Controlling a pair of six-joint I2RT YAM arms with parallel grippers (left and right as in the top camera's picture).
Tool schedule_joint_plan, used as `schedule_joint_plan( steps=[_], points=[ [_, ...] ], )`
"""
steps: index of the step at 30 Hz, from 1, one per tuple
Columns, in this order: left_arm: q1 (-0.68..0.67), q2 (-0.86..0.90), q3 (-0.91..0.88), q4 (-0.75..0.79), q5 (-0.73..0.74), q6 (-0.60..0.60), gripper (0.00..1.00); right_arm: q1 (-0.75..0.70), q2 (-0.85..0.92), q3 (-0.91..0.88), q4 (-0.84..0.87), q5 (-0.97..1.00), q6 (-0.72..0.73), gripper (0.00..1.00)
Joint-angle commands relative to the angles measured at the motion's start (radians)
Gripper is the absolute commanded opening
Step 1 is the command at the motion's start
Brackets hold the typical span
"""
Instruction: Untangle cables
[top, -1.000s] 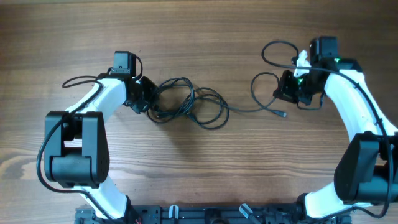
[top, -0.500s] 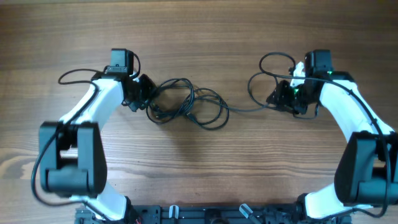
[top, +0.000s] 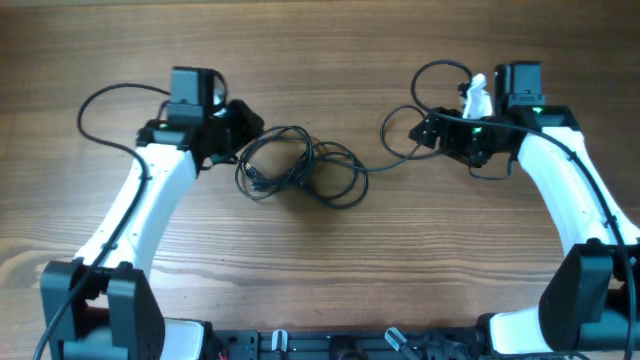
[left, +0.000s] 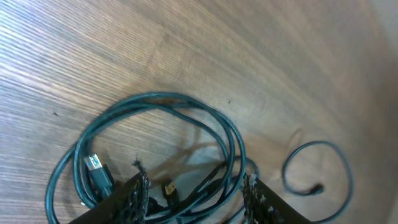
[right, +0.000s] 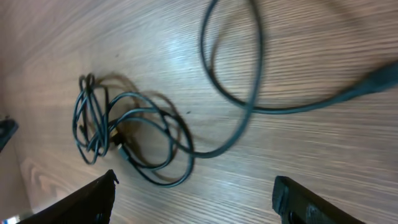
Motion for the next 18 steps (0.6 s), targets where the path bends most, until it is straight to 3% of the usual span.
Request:
schedule_joint_plan(
  steps=[1, 9, 18],
  points=[
    [-0.079, 0.048, 0.008, 0.009, -0.165, 0.023, 0.5, 0.069, 0.005, -0.007, 0.016, 0.005, 0.04, 0.84],
    [-0.17, 0.087, 0.008, 0.072, -0.191, 0.075, 0.56, 0.183, 0.005, -0.007, 0.087, 0.144, 0.187, 0.95],
    [-0.211, 0.093, 0.008, 0.093, -0.192, 0.075, 0.56, 0.23, 0.005, -0.007, 0.13, 0.144, 0.245, 0.98]
  ],
)
